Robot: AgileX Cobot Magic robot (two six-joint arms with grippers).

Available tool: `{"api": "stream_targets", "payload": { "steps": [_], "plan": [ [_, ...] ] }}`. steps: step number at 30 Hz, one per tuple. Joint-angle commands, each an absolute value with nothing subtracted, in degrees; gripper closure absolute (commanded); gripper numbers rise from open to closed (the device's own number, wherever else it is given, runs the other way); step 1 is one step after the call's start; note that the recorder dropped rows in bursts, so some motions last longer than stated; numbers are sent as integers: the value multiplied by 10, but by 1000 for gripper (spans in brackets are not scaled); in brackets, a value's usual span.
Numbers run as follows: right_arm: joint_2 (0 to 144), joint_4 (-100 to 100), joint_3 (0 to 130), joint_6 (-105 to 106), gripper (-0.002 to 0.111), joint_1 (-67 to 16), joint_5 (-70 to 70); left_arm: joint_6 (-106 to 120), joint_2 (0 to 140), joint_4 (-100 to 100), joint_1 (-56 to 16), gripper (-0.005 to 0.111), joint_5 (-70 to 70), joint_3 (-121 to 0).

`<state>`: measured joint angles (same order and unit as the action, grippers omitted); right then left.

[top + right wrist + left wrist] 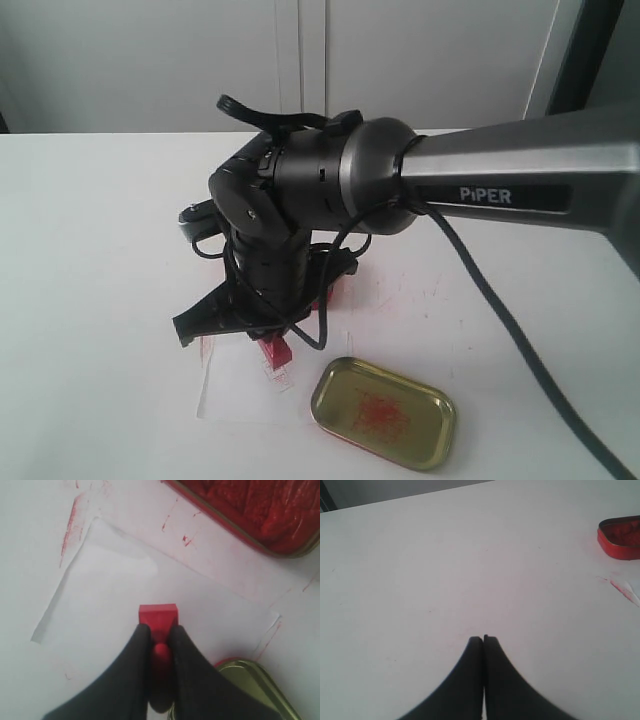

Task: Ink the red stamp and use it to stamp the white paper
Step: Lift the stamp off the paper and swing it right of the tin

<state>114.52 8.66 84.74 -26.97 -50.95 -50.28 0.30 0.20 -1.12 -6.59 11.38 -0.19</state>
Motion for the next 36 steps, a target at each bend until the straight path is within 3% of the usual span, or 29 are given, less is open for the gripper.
{"api": "stream_targets", "payload": {
  "steps": [1, 17, 36],
  "plan": [
    [1138, 92, 845, -272, 108, -510, -505, 5, 0, -10, -64, 107, 112, 0],
    [1131, 27, 845, -267, 108, -491, -497, 5, 0, -10, -64, 107, 112, 0],
    [1115, -110, 845, -176, 108, -391, -486, 5, 0, -10, -64, 107, 112, 0]
  ]
}}
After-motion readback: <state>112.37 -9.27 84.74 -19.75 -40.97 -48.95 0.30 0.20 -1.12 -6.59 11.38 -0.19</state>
